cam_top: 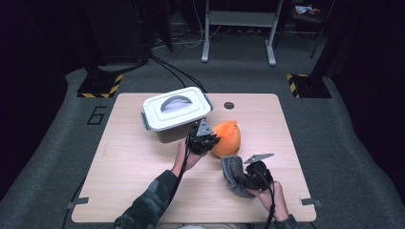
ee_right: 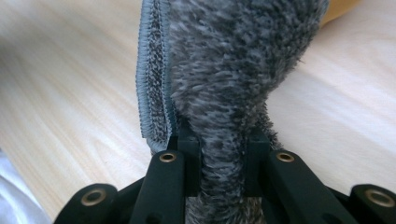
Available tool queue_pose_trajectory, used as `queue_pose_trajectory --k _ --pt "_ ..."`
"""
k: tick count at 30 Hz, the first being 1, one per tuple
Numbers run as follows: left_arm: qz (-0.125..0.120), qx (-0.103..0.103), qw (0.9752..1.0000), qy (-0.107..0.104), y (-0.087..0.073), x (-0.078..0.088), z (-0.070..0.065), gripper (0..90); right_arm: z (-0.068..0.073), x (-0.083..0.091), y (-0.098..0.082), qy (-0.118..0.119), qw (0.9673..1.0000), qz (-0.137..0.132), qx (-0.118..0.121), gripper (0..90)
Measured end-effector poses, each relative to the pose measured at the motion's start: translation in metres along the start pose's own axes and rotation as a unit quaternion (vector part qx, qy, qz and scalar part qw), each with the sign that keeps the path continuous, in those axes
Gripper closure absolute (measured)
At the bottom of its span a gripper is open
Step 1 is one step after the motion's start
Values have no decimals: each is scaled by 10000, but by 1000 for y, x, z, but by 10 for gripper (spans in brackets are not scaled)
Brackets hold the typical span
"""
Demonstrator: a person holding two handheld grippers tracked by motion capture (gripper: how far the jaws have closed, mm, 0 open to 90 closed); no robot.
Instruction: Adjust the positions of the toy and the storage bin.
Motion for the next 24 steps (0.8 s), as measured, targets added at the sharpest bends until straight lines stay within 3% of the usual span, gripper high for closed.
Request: queue_pose_trajectory --k 6,14,16,20,21,22,24 --pt "16 -22 10000 7 0 0 1 827 20 -18 -9 222 9991 323 186 748" --pt "22 -4 10000 -3 0 1 0 826 36 -29 -14 466 9974 382 401 741" --pt "35 -42 10000 -5 1 1 -1 826 42 -32 -15 511 9961 400 601 696" --pt "30 -33 10000 -11 1 1 -1 825 49 -29 -13 728 9937 393 757 431" --pt "30 -33 10000 -11 1 1 -1 825 49 -29 -13 728 9937 393 757 431" --pt "39 -33 10000 -20 0 1 0 825 51 -25 -11 742 9932 310 845 324" --pt "38 -31 10000 -12 0 1 0 825 52 -23 -10 808 9928 271 846 292"
Point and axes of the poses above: each handheld gripper's, and its own axes: x roughly backward along the jaws, y roughly out of its top, z roughly to its left, the point moved 10 cm from there along -x, roughly forward along the jaws, and after that the axes turned 4 degrees about -z, right-handed, at the moved point
